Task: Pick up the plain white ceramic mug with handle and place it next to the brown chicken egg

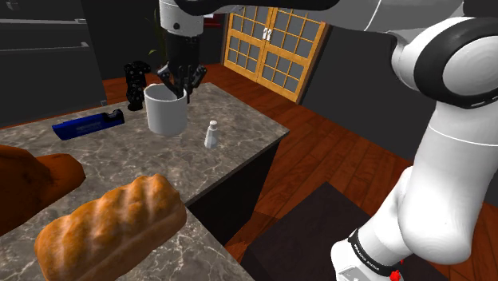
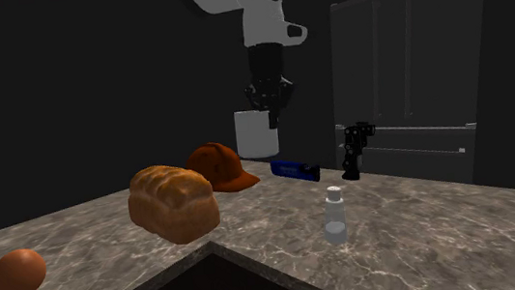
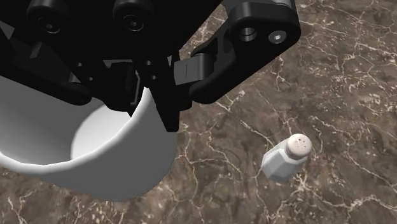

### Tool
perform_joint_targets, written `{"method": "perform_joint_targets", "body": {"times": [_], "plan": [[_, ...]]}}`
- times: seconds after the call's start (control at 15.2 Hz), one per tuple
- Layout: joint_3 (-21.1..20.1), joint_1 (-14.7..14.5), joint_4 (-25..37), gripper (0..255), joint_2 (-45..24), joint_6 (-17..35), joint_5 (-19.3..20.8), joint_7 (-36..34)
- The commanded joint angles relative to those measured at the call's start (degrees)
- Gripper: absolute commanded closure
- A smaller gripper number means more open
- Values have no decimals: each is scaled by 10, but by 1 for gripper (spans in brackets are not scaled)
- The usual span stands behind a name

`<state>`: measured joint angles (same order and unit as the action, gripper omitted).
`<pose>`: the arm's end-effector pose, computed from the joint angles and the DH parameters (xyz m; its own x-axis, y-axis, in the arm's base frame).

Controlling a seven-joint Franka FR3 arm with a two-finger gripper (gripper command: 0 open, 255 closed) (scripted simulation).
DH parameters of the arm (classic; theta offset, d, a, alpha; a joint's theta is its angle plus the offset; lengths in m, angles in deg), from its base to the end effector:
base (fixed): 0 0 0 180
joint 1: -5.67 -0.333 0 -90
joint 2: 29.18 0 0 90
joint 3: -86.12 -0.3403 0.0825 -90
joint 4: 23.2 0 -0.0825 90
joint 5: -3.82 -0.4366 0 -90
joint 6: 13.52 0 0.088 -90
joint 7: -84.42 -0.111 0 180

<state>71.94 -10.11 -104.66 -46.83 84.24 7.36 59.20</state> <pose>0.6291 0.3289 0.5370 0.9966 0.0808 -0.0186 0.0807 -0.9967 -0.0059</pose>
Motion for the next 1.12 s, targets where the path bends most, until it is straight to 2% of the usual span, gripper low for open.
{"method": "perform_joint_targets", "body": {"times": [0.0,0.53,1.06], "plan": [[-8,-12,-29,255,21,9,-3,-22],[-44,-56,-136,255,101,39,-20,-103],[-88,-105,-191,255,145,52,-33,-196]]}}
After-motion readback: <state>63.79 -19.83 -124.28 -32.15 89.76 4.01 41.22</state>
